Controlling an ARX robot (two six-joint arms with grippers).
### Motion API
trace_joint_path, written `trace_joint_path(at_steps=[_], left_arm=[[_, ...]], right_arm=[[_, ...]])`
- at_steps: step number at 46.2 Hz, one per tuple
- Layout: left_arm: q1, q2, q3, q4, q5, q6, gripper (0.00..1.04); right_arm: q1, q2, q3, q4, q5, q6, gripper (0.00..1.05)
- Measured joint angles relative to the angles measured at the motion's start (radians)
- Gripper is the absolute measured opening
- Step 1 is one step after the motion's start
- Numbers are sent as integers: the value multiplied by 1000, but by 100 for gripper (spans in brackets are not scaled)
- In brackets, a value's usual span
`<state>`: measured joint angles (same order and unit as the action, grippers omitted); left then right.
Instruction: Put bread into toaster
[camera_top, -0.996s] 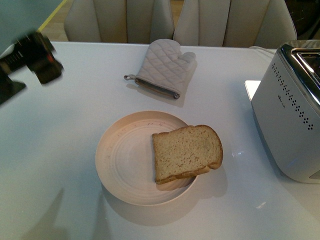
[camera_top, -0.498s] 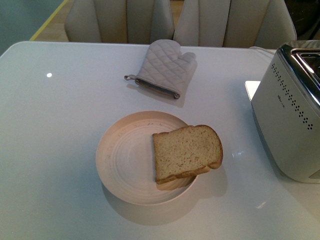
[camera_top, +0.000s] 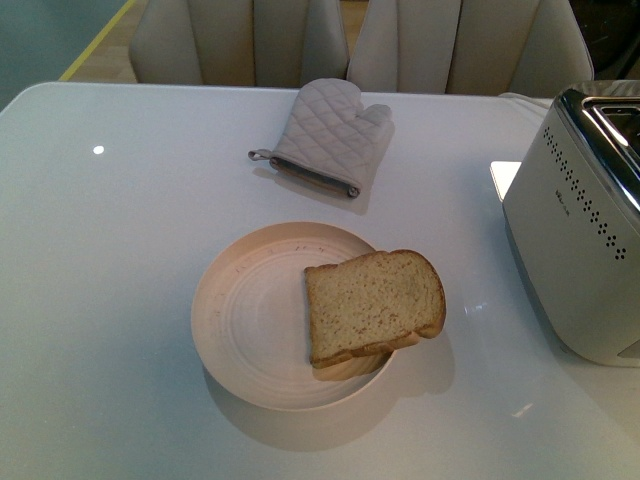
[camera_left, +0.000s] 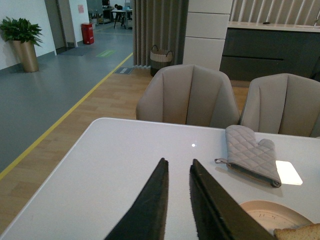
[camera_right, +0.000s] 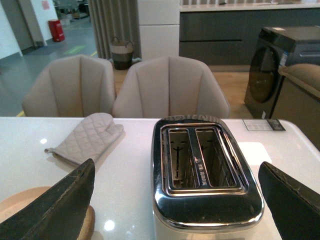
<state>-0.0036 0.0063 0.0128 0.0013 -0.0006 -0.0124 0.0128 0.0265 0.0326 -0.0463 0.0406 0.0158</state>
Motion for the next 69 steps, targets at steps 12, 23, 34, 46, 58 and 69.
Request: trace_joint_path(at_steps=[12,23,34,46,58,69], left_arm=[[0,-1,0,0,0,1,71],[0,-1,0,0,0,3,98],[0,-1,0,0,0,4,98],[0,-1,0,0,0,3,98],[0,-1,0,0,0,3,98],[0,-1,0,0,0,3,98]], right_arm=[[285,733,293,179,164,139,96],[369,1304,571,337,94,294,96],[386,1692,695,438,7,401,96],[373,1983,739,548,-61,539,96],[359,2120,765,595,-102,618,96],[367,2206,817,613,-138,693,96]])
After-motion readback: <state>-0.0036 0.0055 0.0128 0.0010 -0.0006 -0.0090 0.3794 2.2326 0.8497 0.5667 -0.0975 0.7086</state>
